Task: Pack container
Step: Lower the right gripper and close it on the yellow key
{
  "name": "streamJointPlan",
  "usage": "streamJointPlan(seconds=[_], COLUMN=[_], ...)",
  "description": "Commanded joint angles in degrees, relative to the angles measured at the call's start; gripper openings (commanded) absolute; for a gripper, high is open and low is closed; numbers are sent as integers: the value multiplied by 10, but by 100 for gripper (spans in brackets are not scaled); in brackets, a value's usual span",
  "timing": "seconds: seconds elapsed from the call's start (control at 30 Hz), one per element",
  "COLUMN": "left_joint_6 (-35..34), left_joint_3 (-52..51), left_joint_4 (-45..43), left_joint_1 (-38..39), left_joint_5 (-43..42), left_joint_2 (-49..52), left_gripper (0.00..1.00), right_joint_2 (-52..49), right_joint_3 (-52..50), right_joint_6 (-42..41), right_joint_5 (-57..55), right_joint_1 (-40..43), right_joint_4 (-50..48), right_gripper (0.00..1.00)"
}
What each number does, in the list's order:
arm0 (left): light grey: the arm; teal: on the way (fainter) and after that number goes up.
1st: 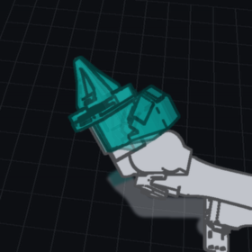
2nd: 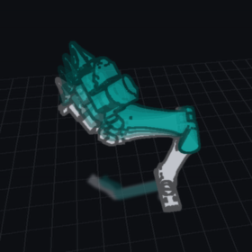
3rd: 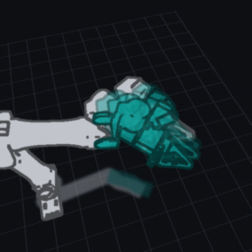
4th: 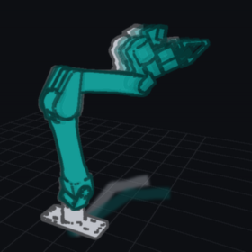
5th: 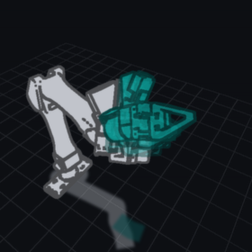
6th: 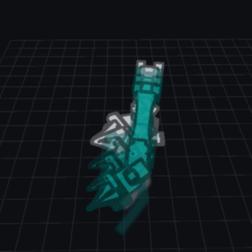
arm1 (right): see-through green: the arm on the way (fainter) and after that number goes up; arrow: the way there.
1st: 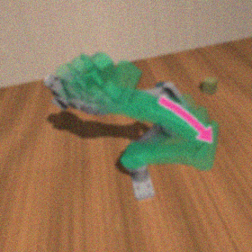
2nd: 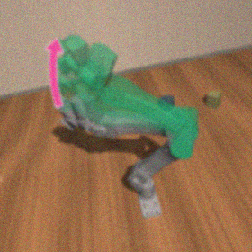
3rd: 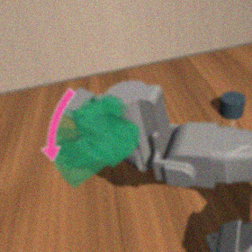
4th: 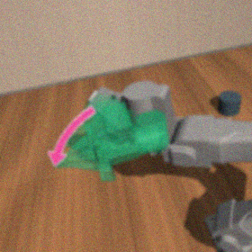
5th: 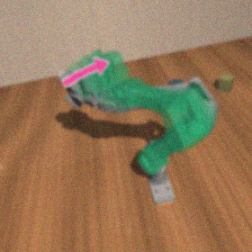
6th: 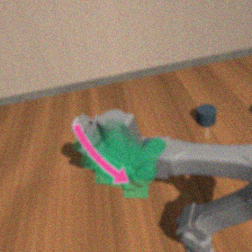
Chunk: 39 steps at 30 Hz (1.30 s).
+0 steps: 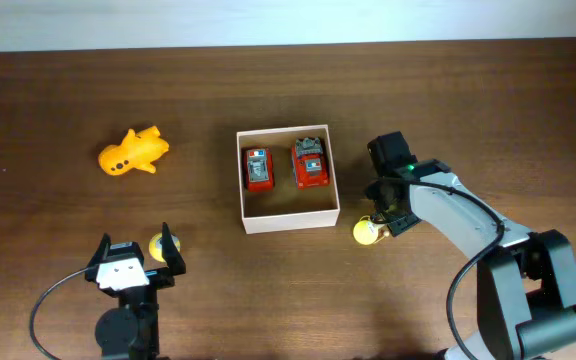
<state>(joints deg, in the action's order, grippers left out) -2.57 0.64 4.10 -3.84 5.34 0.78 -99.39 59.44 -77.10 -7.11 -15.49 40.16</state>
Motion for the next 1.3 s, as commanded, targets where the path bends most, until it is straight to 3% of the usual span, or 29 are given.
streamJointPlan(seconds=[0.0, 0.97, 1.27], left_joint_6=[9, 9, 9], left_joint_3=[-1, -1, -1], left_joint_4=[3, 3, 3], left_joint_1=[-3, -3, -3], left_joint_5=[-4, -4, -4], left_joint_2=[-4, -3, -3], left_gripper=[99, 99, 99], right_joint_2=[-14, -51, -52], right_joint_3=[-4, -4, -4], right_joint_6=[3, 3, 3], right_joint_5=[-19, -5, 1], right_joint_1=[-3, -3, -3], right_joint_4=[-2, -27, -27], right_gripper=[63, 57, 43])
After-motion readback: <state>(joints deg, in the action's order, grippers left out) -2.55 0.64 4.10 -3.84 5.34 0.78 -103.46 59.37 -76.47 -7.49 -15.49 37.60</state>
